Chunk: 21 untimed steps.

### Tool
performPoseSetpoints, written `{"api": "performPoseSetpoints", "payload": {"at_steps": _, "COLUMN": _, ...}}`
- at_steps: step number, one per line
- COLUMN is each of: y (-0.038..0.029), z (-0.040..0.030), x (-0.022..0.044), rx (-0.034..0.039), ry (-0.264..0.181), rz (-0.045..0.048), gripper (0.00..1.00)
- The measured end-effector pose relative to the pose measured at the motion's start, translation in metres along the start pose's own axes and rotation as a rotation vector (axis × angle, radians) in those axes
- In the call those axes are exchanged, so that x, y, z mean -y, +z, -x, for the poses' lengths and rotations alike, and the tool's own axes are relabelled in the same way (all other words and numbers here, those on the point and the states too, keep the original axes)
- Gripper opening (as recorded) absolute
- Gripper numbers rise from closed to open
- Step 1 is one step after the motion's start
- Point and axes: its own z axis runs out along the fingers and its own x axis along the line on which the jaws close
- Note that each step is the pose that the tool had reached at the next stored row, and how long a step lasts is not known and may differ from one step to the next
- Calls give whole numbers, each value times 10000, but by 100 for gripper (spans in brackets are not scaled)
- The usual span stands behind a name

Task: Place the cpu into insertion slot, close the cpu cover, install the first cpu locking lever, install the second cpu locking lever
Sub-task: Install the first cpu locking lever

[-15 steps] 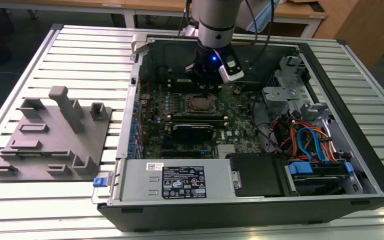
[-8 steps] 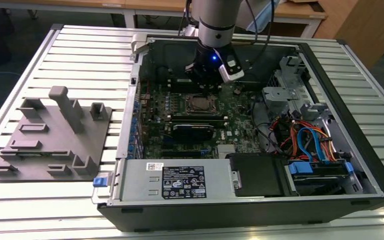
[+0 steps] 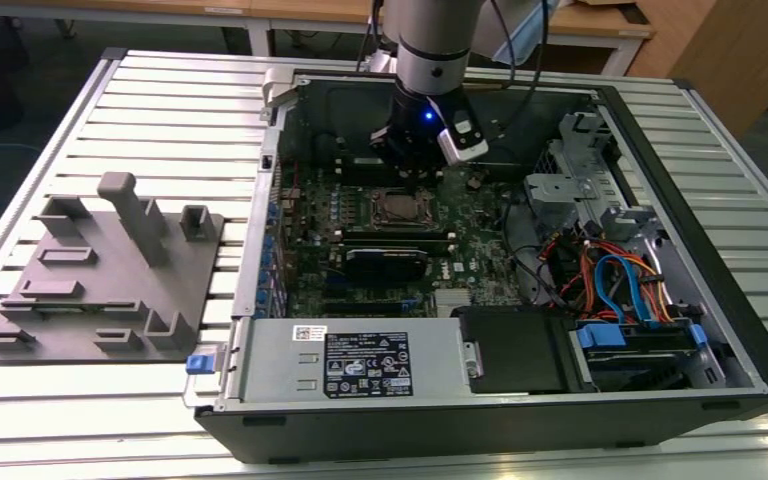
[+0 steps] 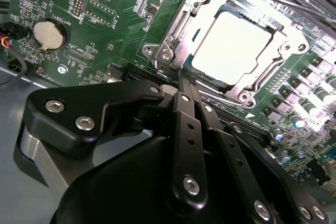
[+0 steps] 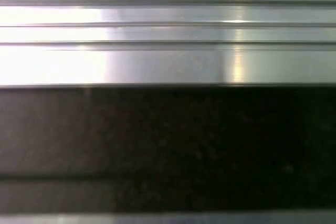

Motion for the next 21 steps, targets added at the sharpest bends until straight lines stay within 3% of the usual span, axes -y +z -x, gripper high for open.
{"api": "performPoseSetpoints", "payload": {"at_steps": 11, "y": 22, "z": 0, "x": 2, "rx": 1, "ry": 10, "rz": -104, "gripper": 10}}
{"api": "performPoseSetpoints", "payload": {"at_steps": 21, "y": 40, "z": 18, "x": 1, "rx": 0, "ry": 11, "rz": -1, "gripper": 10}}
